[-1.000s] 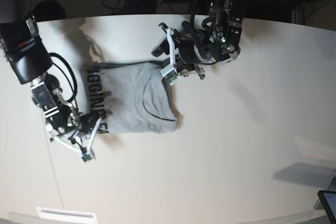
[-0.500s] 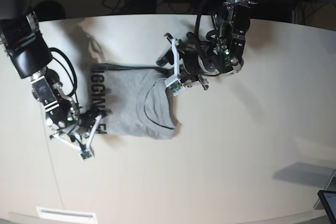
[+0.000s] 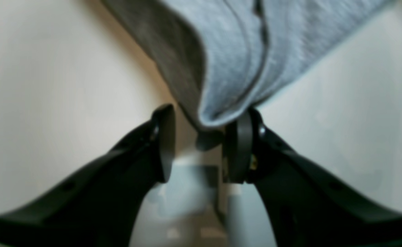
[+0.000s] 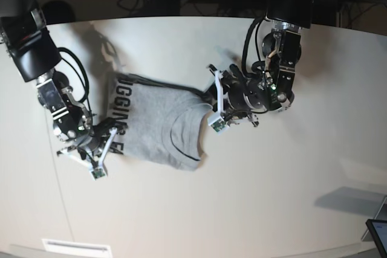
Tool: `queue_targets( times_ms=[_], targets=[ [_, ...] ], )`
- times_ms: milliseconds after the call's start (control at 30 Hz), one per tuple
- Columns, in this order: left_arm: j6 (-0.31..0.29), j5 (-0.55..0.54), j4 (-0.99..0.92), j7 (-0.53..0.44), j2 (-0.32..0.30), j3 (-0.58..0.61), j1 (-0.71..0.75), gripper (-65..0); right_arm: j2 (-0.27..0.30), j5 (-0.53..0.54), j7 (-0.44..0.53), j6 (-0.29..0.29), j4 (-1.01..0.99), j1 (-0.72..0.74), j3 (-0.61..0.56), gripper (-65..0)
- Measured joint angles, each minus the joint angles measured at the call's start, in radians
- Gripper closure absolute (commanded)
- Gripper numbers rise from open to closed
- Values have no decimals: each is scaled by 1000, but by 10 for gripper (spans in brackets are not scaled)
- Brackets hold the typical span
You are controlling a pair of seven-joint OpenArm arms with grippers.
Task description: Fold the T-shirt properly
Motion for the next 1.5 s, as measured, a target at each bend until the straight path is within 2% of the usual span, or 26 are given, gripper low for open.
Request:
queue_targets(
  times_ms=[133, 233, 533, 600, 700, 833, 933, 1033, 1133, 1200, 1267, 1400, 1500],
  targets=[
    [0, 8, -23, 11, 0, 3, -42, -240, 2, -17, 2, -14, 65, -50, 10, -1],
    [0, 8, -27, 10, 0, 4, -61, -240, -5, 13, -16, 11, 95, -93, 96, -1],
    [0, 8, -80, 10, 0, 5, -97, -240, 6, 32, -309, 35, 333, -216, 236, -1],
    [0, 8, -78, 10, 0, 4, -100, -240, 6, 32, -327, 35, 360, -234, 250, -1],
    [3, 2, 3, 16, -28, 7, -73, -240, 8, 44, -346, 36, 358, -227, 259, -1],
    [3, 4, 176, 18, -66, -29, 44, -240, 20, 58, -368, 51, 303, -173, 254, -1],
    [0, 2, 280, 96, -58, -110, 148, -240, 35, 52, -351, 51, 238, -125, 252, -1],
    [3, 5, 377, 95, -64, -160, 206, -240, 32, -22, -338, 52, 175, -84, 251, -1],
    [3, 6, 381, 92, -57, -156, 238, -240, 2, -122, -310, 63, 121, -48, 241, -1],
    [3, 3, 377, 93, -48, -152, 246, -240, -9, -160, -278, 135, 99, -26, 211, -1],
    [3, 1, 377, 94, -35, -155, 241, -240, -34, -213, -259, 167, 69, -5, 198, -1],
    [3, 6, 372, 94, 15, -152, 241, -240, -102, -326, -238, 171, 7, 32, 193, -1],
    [3, 6, 322, 90, 26, -84, 228, -240, -142, -418, -235, 172, -2, 34, 191, -1]
  ],
)
